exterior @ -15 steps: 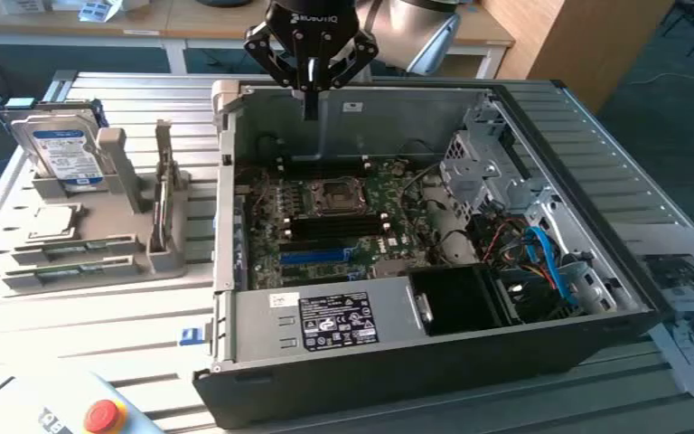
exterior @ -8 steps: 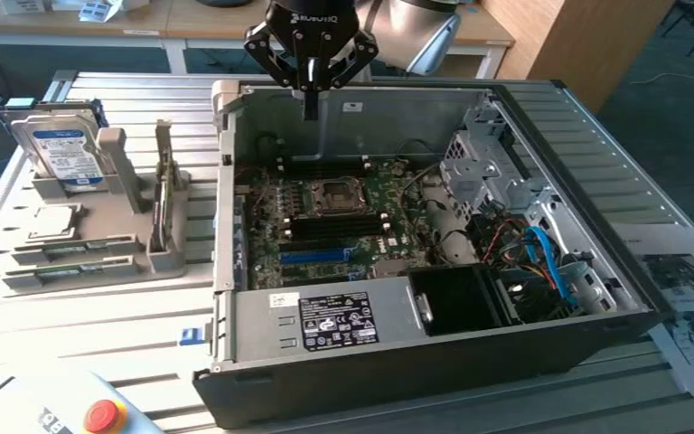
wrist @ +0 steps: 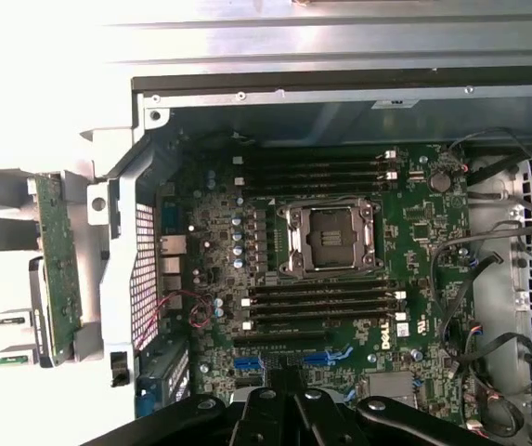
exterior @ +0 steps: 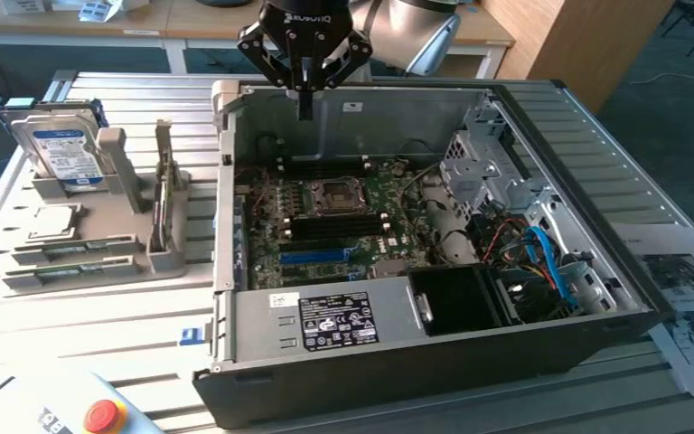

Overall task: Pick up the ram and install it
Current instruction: 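Reach for the ram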

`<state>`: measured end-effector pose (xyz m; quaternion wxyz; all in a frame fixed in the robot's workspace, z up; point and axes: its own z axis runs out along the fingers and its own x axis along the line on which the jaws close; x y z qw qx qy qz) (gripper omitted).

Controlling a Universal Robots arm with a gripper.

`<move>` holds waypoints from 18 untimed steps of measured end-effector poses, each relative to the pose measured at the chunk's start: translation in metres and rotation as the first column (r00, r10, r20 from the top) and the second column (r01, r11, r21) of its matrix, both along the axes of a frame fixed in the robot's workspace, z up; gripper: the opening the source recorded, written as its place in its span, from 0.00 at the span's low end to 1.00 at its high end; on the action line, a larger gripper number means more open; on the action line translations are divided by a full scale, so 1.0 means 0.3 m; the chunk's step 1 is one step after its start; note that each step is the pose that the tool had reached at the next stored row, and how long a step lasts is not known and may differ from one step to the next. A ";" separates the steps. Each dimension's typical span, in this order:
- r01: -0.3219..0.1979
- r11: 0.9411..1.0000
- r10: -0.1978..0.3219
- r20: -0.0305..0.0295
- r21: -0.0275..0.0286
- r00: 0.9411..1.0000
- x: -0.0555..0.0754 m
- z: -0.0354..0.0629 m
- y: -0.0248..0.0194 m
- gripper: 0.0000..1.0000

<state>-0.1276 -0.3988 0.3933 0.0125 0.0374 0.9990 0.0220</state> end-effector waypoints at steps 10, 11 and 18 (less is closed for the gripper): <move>0.000 1.000 0.000 0.000 0.000 1.000 -0.005 0.000 0.000 0.10; 0.000 1.000 0.000 0.000 0.000 1.000 -0.009 0.000 0.000 0.10; 0.000 1.000 0.000 0.000 0.000 1.000 -0.048 0.000 0.000 0.10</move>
